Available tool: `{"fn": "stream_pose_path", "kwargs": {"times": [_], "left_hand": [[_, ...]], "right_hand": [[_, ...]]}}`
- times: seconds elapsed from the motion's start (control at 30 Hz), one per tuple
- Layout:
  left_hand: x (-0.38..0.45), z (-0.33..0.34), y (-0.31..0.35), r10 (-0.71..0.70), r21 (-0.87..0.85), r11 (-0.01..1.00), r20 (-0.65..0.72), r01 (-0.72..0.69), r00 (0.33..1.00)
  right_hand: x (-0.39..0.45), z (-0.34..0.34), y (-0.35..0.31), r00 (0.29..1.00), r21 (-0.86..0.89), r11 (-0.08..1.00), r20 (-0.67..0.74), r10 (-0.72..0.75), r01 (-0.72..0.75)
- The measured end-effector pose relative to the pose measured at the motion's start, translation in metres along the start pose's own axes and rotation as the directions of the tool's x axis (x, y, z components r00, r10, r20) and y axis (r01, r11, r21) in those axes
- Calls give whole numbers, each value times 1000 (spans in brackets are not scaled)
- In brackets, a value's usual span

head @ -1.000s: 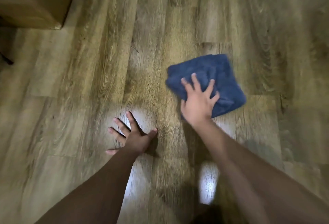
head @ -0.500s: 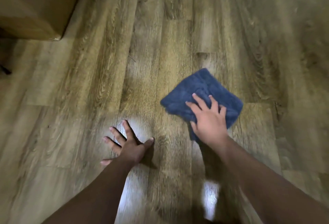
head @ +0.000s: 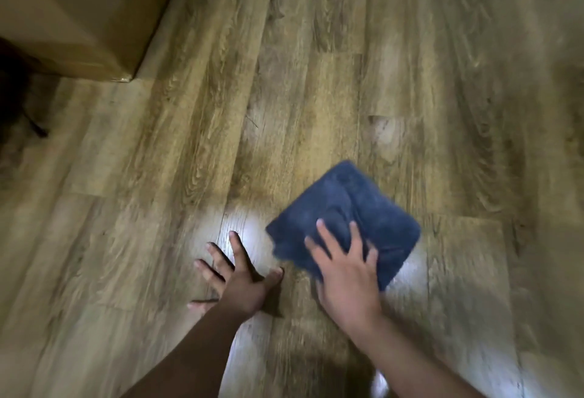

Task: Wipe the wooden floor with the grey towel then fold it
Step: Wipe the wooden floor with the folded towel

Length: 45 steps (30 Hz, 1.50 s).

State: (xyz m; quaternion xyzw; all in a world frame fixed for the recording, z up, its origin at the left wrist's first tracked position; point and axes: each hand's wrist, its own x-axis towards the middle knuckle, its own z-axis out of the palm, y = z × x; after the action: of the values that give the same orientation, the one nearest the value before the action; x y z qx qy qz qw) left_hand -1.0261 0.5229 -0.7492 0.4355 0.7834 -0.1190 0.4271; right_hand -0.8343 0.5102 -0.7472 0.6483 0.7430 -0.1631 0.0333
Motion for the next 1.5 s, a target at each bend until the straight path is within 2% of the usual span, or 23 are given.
{"fn": "stream_pose_path", "kwargs": {"times": [0.1, 0.2, 0.4, 0.57, 0.67, 0.8, 0.93, 1.03, 1.13, 1.2, 1.27, 1.37, 1.43, 1.5], "left_hand": [[1, 1, 3, -46, 22, 999, -31, 46, 998], [2, 0, 2, -49, 11, 999, -21, 49, 999], [3, 0, 0, -48, 15, 999, 1, 48, 999], [-1, -2, 2, -33, 4, 999, 20, 33, 999], [-3, -4, 3, -24, -5, 1000, 22, 24, 999], [-4, -8, 6, -48, -16, 999, 17, 48, 999], [-5, -9, 8, -61, -32, 998, 35, 62, 998], [-2, -5, 4, -53, -56, 997, 14, 54, 998], [2, -3, -1, -41, -60, 997, -4, 41, 999], [4, 0, -3, -28, -60, 998, -14, 27, 1000], [5, 2, -6, -6, -65, 998, -29, 4, 1000], [11, 8, -10, 35, -82, 996, -49, -39, 998], [13, 8, -12, 67, -101, 992, -50, -71, 997], [11, 6, -11, 61, -130, 990, -18, -63, 998]], "right_hand": [[-28, 12, -2, 972, -46, 979, 141, -189, 197], [4, 2, 16, 973, -82, 973, 102, -208, 217], [155, -35, 31, 991, -143, 985, -78, -110, 98], [258, -59, 32, 997, -21, 998, -55, 50, -51], [244, -57, 21, 998, -44, 998, -57, 36, -39], [169, -44, 10, 985, -126, 978, -14, -169, 166], [85, -23, 22, 928, -137, 918, 86, -362, 371], [83, -20, 42, 899, -169, 883, 113, -424, 438], [124, -33, 47, 917, -262, 879, 81, -392, 399], [166, -43, 43, 962, -264, 925, 40, -271, 272], [213, -54, 29, 994, -182, 978, -8, -106, 103], [259, -61, 2, 996, 2, 996, -7, 93, -93], [256, -54, -18, 992, 53, 991, -23, 124, -123], [223, -45, -37, 999, -12, 999, -32, 40, -41]]}}
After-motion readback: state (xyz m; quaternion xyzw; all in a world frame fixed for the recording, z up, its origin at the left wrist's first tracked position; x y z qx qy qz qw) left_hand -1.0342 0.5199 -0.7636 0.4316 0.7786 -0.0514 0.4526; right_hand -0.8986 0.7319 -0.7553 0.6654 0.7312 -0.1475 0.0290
